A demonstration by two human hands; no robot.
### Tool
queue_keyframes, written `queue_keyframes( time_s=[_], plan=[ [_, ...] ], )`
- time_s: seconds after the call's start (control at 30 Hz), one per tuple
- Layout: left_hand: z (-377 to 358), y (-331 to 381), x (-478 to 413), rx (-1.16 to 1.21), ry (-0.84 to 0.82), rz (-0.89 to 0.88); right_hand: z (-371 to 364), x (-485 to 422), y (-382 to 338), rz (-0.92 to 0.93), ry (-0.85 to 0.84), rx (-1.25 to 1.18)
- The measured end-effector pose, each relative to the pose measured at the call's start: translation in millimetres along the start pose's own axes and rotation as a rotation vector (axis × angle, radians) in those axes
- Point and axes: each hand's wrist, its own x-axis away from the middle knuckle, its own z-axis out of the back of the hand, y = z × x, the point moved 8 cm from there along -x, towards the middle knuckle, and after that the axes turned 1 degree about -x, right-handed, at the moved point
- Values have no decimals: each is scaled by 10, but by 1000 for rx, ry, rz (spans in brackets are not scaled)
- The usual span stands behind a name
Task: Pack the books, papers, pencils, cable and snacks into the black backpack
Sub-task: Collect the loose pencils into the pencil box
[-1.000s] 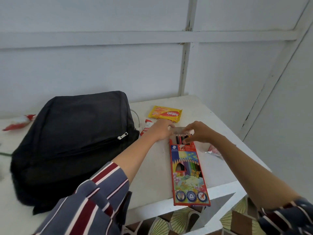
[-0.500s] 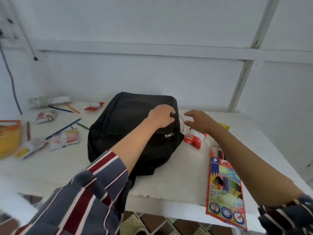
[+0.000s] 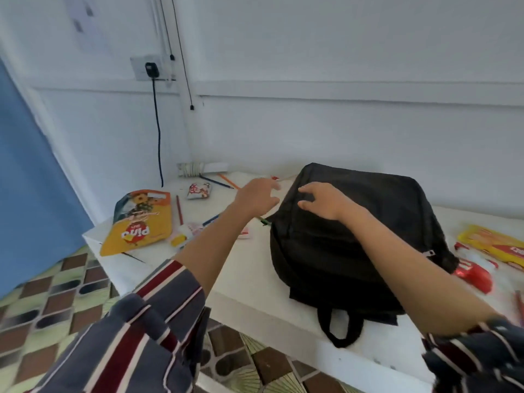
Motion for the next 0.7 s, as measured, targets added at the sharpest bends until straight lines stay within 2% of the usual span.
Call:
queue_keyframes(
  time_s=[0.3, 0.47, 0.7],
  plan=[
    [-33, -1393, -35, 20, -80, 129, -713, -775, -692, -22, -116, -7],
    [-269, -1712, -255, 98, -146, 144, -1006, -1189, -723, -45, -175, 45],
    [-629, -1833, -640, 152, -240, 116, -1396, -1646, -414, -154, -251, 122]
  ],
)
